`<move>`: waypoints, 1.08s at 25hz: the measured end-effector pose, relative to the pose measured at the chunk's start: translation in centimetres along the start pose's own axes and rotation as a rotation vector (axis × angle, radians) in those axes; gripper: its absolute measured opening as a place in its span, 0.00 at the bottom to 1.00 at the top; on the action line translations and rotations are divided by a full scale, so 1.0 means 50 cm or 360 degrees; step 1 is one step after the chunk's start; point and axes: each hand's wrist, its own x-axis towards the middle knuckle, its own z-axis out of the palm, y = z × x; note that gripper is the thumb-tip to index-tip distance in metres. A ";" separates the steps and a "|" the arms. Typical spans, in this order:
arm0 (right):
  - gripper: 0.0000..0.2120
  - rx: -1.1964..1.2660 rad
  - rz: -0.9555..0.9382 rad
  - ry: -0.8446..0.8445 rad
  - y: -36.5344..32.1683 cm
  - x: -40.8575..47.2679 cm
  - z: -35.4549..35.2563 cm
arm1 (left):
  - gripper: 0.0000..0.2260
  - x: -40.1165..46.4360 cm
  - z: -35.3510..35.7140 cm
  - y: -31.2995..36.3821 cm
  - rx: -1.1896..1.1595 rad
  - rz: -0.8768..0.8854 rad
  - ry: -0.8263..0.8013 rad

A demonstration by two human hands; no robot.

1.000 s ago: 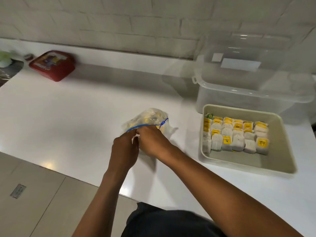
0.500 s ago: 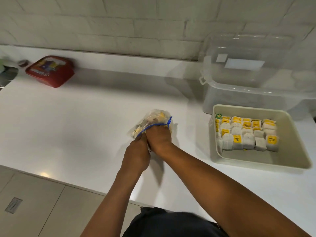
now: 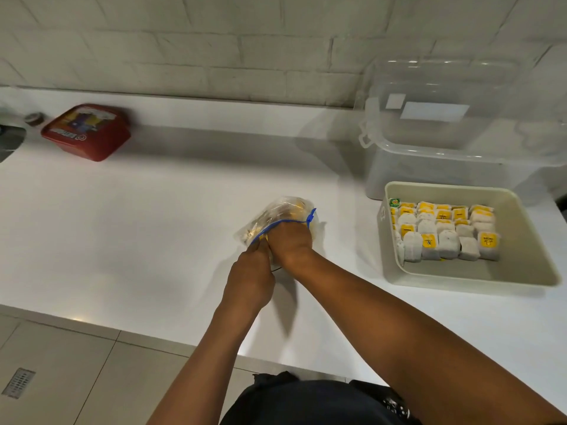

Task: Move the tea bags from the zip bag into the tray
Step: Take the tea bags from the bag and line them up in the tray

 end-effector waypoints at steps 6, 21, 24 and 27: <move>0.08 0.0093 -0.0099 -0.0184 0.001 -0.022 -0.040 | 0.30 -0.007 -0.011 0.000 -0.0080 0.0067 0.0082; 0.13 0.1644 -0.0163 -0.0260 0.104 -0.104 -0.073 | 0.05 -0.013 -0.044 -0.027 -0.1391 -0.0107 0.0160; 0.16 0.2017 -0.0031 -0.0273 0.105 -0.119 -0.060 | 0.04 -0.011 -0.036 -0.027 -0.1543 -0.0139 0.0180; 0.17 0.2319 0.0076 -0.0193 0.106 -0.135 -0.054 | 0.04 -0.012 -0.039 -0.023 -0.1856 -0.0201 0.0136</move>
